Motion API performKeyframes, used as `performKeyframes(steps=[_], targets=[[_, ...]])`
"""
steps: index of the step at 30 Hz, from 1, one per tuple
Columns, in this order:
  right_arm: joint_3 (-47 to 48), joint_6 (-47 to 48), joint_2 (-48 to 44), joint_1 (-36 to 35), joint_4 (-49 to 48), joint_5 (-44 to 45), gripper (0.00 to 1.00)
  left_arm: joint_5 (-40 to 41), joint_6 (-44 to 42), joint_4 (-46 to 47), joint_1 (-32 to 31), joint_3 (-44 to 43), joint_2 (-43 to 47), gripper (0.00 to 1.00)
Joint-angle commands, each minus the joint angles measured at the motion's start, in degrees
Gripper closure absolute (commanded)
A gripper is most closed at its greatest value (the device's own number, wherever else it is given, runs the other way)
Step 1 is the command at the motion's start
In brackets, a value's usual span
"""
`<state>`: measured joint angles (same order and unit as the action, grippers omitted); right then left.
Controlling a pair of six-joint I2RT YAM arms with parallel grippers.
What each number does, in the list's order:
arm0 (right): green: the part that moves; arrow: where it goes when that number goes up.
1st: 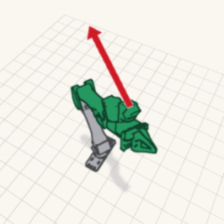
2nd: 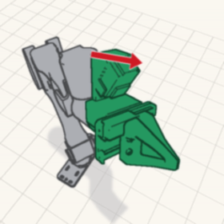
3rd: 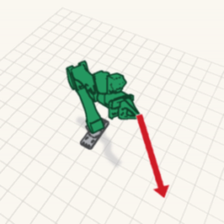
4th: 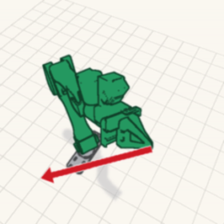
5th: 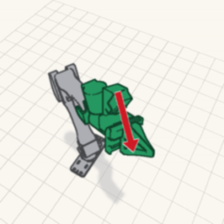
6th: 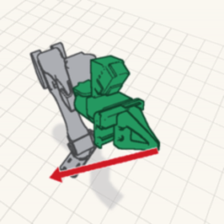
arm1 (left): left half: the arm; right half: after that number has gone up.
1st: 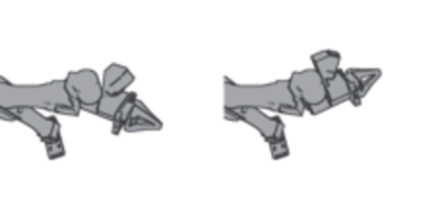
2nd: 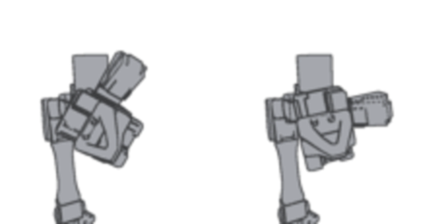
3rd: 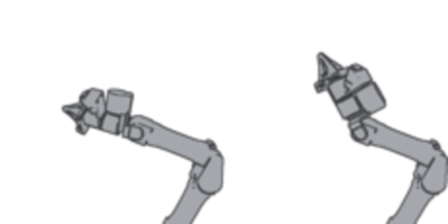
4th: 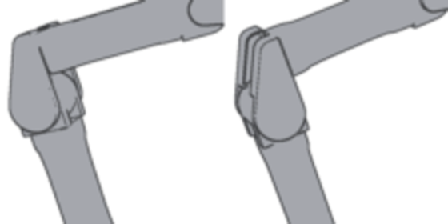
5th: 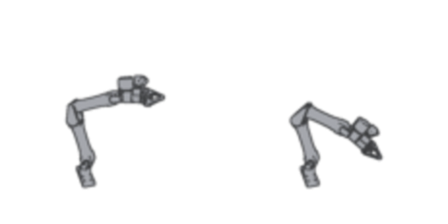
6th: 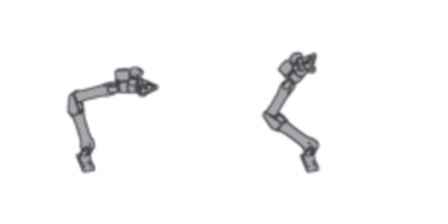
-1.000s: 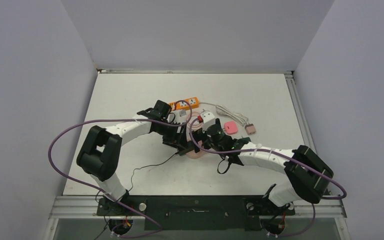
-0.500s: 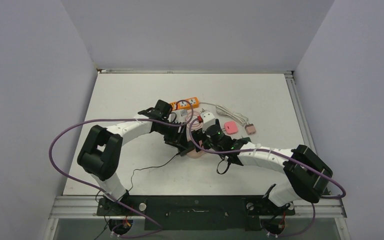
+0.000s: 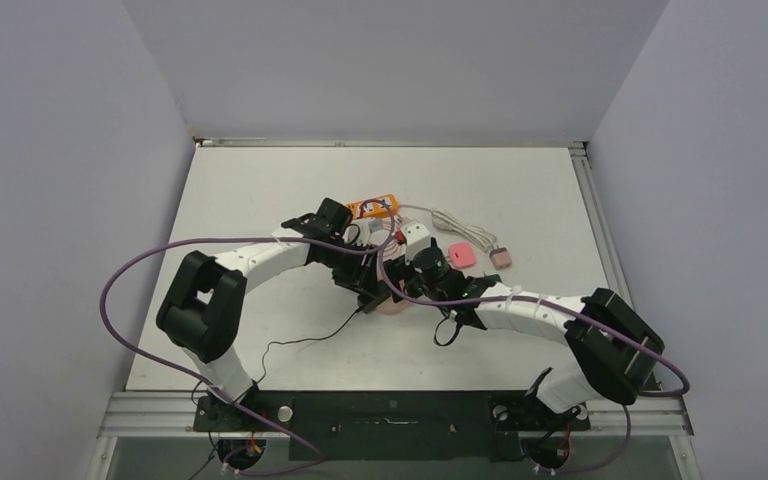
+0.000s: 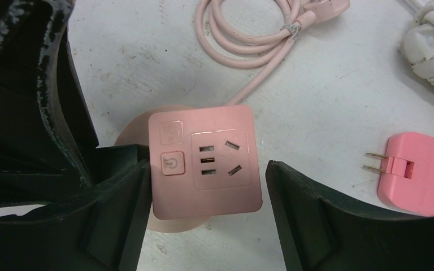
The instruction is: Pull the plug off the socket
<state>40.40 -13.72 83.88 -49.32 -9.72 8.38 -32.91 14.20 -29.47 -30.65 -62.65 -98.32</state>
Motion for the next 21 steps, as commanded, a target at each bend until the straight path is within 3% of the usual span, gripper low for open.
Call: performKeyframes(steps=[1, 4, 10, 13, 17, 21], targets=[[0.1, 1.8, 0.3, 1.7, -3.4, -6.8, 0.29, 5.9, -2.6, -2.3, -0.7, -1.4, -1.1, 0.63], [-0.3, 2.4, 0.6, 3.5, -4.6, -10.7, 0.35, 6.4, -3.4, -2.6, -1.1, -1.8, -0.8, 0.63], [-0.7, 2.2, -0.1, 3.5, -4.0, -5.9, 0.48, 6.7, -5.1, -1.4, -2.7, -1.4, 1.6, 0.35], [-1.4, 2.1, -0.9, 3.2, -4.2, -3.9, 0.53, 7.1, -5.6, -1.3, -3.2, -1.3, 1.7, 0.28], [-1.9, 1.8, -1.6, 3.2, -4.6, -2.8, 0.59, 7.7, -5.8, -1.6, -3.5, -1.6, 1.1, 0.31], [-2.5, 1.7, -2.3, 3.2, -4.8, -2.5, 0.65, 8.1, -5.7, -1.7, -3.5, -1.6, 0.7, 0.45]])
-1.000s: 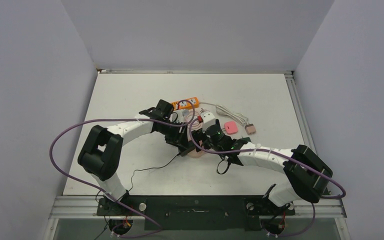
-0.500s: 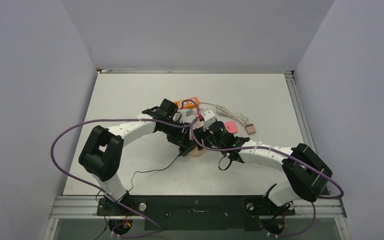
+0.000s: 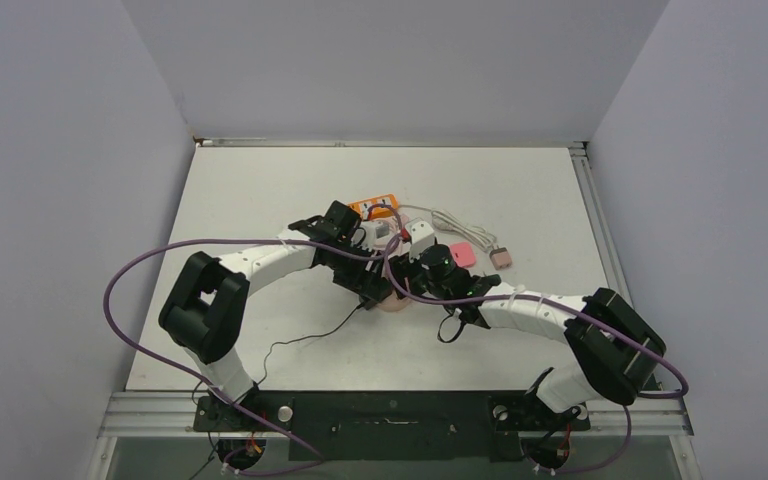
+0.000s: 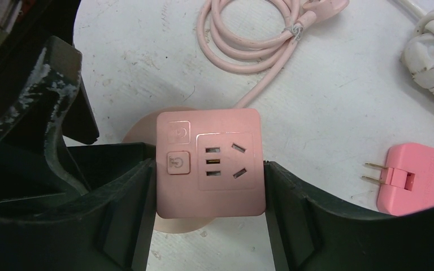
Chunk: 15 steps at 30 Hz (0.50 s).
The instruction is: Pull the plug off the socket
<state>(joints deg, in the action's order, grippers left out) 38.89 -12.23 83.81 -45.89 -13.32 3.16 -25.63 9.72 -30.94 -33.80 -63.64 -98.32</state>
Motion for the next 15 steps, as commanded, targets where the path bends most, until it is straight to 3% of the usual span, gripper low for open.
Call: performKeyframes(steps=[1, 15], targets=[[-1.0, 0.2, -2.3, -0.2, -1.2, 2.8, 0.66, 0.9, -1.2, -0.3, -0.4, -0.7, 0.6, 0.47], [-1.6, -2.0, -2.4, 2.9, -1.1, -1.5, 0.92, 1.5, -2.0, -0.7, -0.5, -0.9, -0.3, 0.83]])
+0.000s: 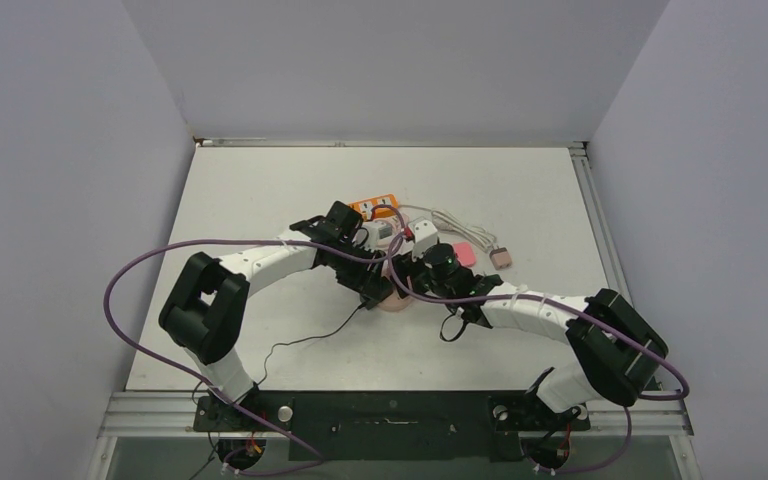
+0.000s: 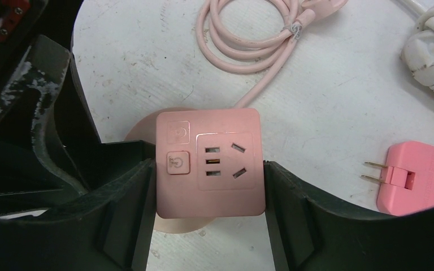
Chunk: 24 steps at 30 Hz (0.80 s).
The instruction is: Pull the plug off the socket
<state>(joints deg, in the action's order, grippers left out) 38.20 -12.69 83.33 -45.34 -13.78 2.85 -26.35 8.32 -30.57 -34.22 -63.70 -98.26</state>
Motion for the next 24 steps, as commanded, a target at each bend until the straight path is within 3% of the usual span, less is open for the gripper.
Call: performKeyframes(steps=[1, 7, 13, 24], targets=[[-1.0, -1.9, -2.0, 2.9, -0.8, -2.0, 0.93, 2.2, -0.7, -1.1, -0.2, -0.8, -0.4, 0.85], [-1.7, -2.2, -2.8, 4.1, -1.3, -2.4, 0.95, 2.8, -1.3, -1.5, -0.7, -1.2, -0.9, 0.92], [-2.5, 0.2, -3.9, 0.1, -1.7, 2.8, 0.95, 3.0, -1.4, -2.0, -0.7, -1.5, -1.6, 1.00], [-5.2, 3.8, -6.5, -3.8, -4.9, 7.0, 0.95, 3.3, -1.1, -2.6, -0.7, -2.1, -2.7, 1.00]])
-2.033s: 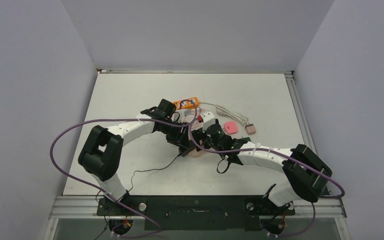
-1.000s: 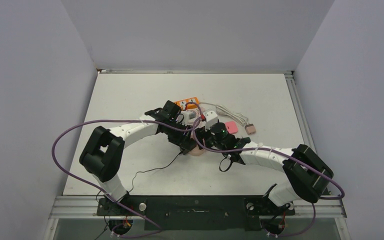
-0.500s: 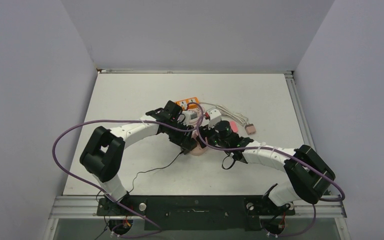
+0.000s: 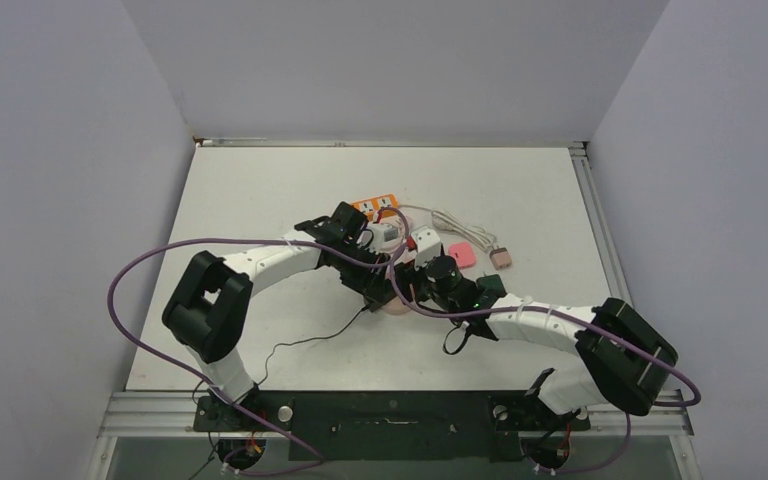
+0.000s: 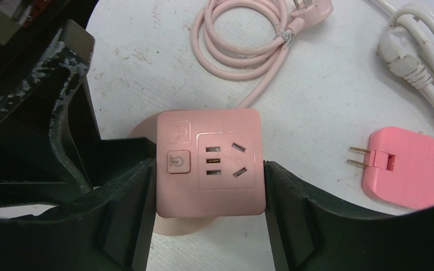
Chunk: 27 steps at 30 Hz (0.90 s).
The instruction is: Pull the plug off the socket
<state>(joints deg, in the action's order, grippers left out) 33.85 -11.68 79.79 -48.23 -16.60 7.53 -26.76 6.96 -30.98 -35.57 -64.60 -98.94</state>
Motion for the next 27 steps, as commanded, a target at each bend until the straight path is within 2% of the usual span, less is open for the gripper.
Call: performKeyframes(steps=[1, 6, 12, 14, 21, 27], targets=[[-0.9, 2.8, -3.1, -1.0, -2.1, 2.4, 0.95, 3.8, 0.2, -2.1, 0.7, -1.2, -2.1, 1.00], [-0.5, 0.6, -3.1, 0.2, -2.0, 1.3, 0.95, 4.9, 0.1, -2.4, 0.6, -1.3, -2.2, 1.00], [-1.2, -5.2, -3.8, 9.0, -3.6, -12.7, 0.95, 6.6, -0.3, -2.7, 0.0, -1.3, -2.2, 1.00], [-1.4, -5.3, -4.0, 10.3, -3.8, -14.0, 0.95, 6.7, -0.3, -2.8, -0.2, -1.4, -2.2, 1.00], [-1.4, -3.1, -3.6, 8.5, -2.7, -10.7, 0.95, 6.5, -0.3, -2.8, -0.3, -1.5, -2.4, 1.00], [-0.7, 0.8, -4.2, 2.0, -1.1, 0.8, 0.95, 6.5, -0.3, -2.9, -0.3, -1.6, -2.6, 1.00]])
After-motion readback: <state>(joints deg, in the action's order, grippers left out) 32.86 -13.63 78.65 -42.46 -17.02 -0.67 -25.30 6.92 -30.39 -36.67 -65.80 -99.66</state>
